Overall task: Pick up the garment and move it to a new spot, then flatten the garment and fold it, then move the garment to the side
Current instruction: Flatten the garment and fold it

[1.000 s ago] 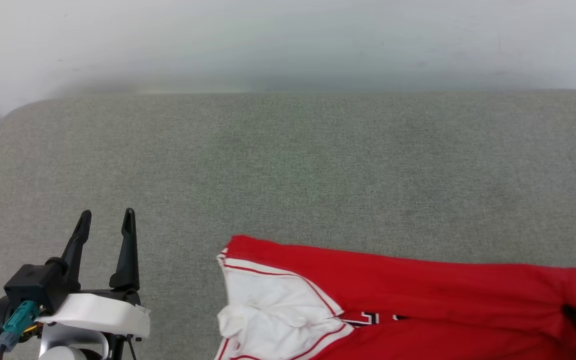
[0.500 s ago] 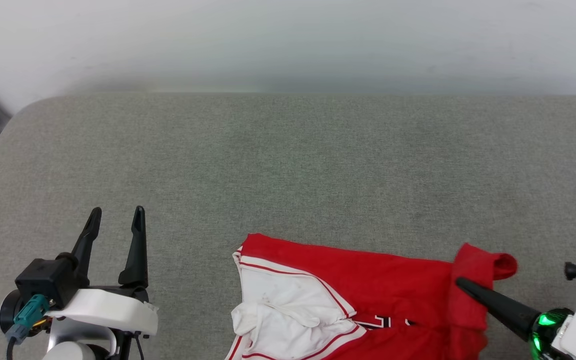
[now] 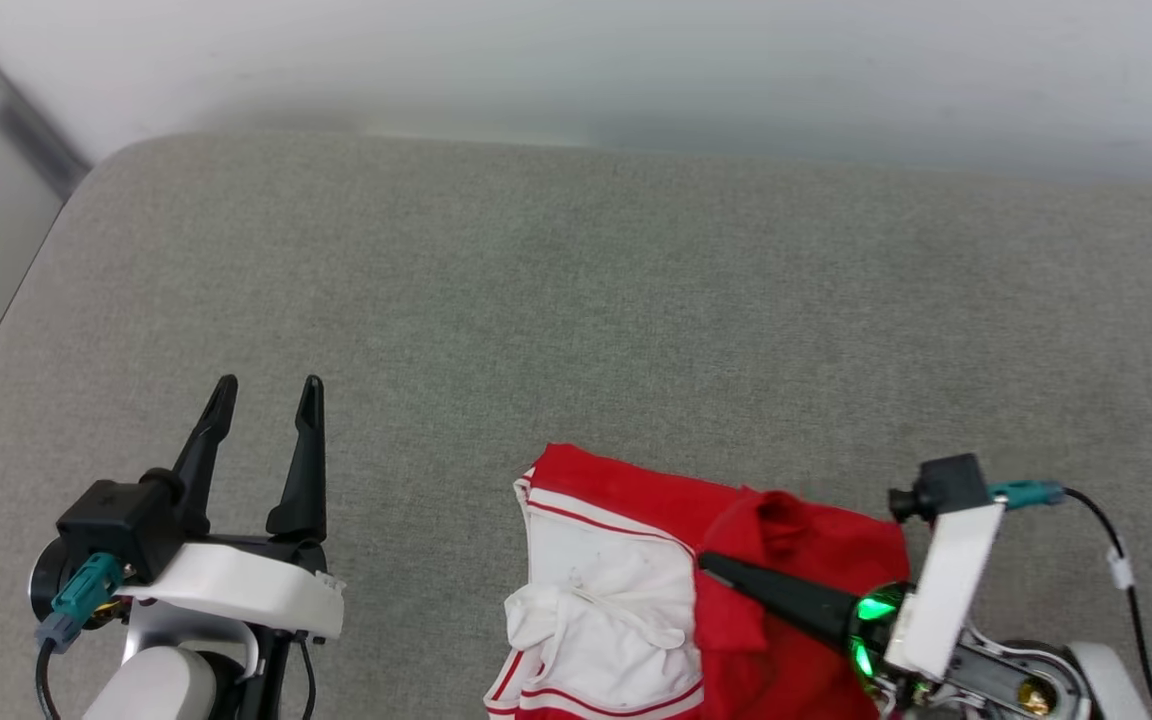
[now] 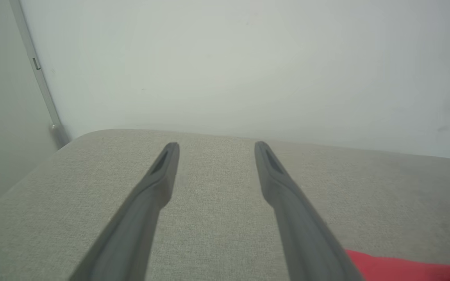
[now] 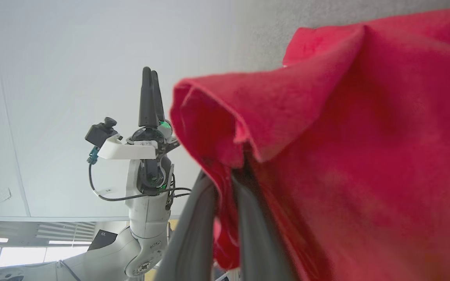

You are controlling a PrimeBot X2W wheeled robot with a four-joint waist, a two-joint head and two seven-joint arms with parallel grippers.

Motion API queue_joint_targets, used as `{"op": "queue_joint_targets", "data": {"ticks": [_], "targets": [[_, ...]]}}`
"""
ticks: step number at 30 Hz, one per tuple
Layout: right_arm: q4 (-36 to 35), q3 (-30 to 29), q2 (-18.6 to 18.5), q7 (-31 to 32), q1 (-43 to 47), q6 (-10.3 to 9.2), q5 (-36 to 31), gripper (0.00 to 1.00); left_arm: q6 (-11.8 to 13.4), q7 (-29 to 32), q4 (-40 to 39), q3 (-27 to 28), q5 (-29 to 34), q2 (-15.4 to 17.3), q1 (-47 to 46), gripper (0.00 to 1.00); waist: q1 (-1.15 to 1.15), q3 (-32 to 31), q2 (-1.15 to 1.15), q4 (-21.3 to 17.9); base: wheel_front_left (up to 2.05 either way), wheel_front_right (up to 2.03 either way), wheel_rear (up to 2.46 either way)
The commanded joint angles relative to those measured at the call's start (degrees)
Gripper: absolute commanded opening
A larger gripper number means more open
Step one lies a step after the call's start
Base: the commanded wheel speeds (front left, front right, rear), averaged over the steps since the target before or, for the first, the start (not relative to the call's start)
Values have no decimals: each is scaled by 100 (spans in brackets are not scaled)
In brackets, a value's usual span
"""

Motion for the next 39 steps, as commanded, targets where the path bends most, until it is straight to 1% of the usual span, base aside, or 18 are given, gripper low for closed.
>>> {"op": "queue_joint_targets", "data": {"ticks": [1, 8, 9, 10, 11, 13, 16, 19, 22, 24, 27, 30, 33, 36, 39], "targets": [[77, 95, 13, -57, -115, 1, -78, 0, -17, -27, 10, 2, 19, -20, -76, 100, 0, 95, 0, 72, 0, 0, 0], [631, 900, 7, -680, -547, 1, 18, 0, -79, -82, 129, 25, 48, -139, -198, 100, 0, 270, 0, 132, 0, 0, 0], [699, 996, 6, -756, -588, 1, -3, 16, -94, -90, 143, 30, 51, -145, -202, 100, 0, 283, 0, 124, 0, 0, 0], [755, 1095, 8, -814, -613, 1, 13, 78, -105, -94, 158, 30, 57, -150, -205, 100, 0, 291, 0, 117, 0, 0, 0], [792, 1174, 9, -875, -648, 1, 43, 100, -106, -101, 170, 32, 56, -156, -211, 100, 0, 297, 0, 108, 0, 0, 0], [847, 1311, 8, -989, -727, 1, 100, 100, -117, -98, 187, 39, 74, -155, -229, 100, 0, 299, 0, 75, 0, 0, 0], [744, 1502, 9, -1099, -818, 1, 178, 100, -138, -109, 211, 44, 101, -148, -236, 100, 0, 279, 0, 8, 0, 0, 0], [568, 1630, -13, -1230, -877, 1, 0, 100, -145, -112, 226, 53, 113, -142, -229, 100, 0, 238, 0, -65, 0, 0, 0], [332, 1712, -174, -1499, -953, 1, -379, 100, -135, -111, 221, 50, 121, -140, -215, 100, 0, 199, 0, -121, 0, 0, 0], [200, 1740, -349, -1892, -988, 1, -902, 100, -123, -112, 211, 52, 135, -131, -204, 100, 0, 177, 0, -154, 0, 0, 0], [172, 1715, -648, -2684, -1049, 1, -2001, 100, -84, -116, 211, 71, 150, -132, -166, 100, 0, 134, 0, -209, 0, 0, 0], [283, 1487, -828, -3433, -1012, 1, -3076, 100, -61, -119, 237, 99, 156, -150, -120, 100, 0, 87, 0, -274, 0, 0, 0], [375, 1029, -928, -4016, -857, 1, -4066, 100, -30, -127, 263, 138, 160, -175, -70, 100, 0, 33, 0, -345, 0, 0, 0], [358, 452, -849, -4495, -677, 1, -4963, 100, -16, -136, 293, 206, 172, -196, -18, 100, 0, -37, 0, -425, 0, 0, 0], [190, -136, -746, -4917, -455, 1, -5728, 100, 11, -139, 317, 270, 217, -243, 52, 100, 0, -95, 0, -492, 0, 0, 0]]}}
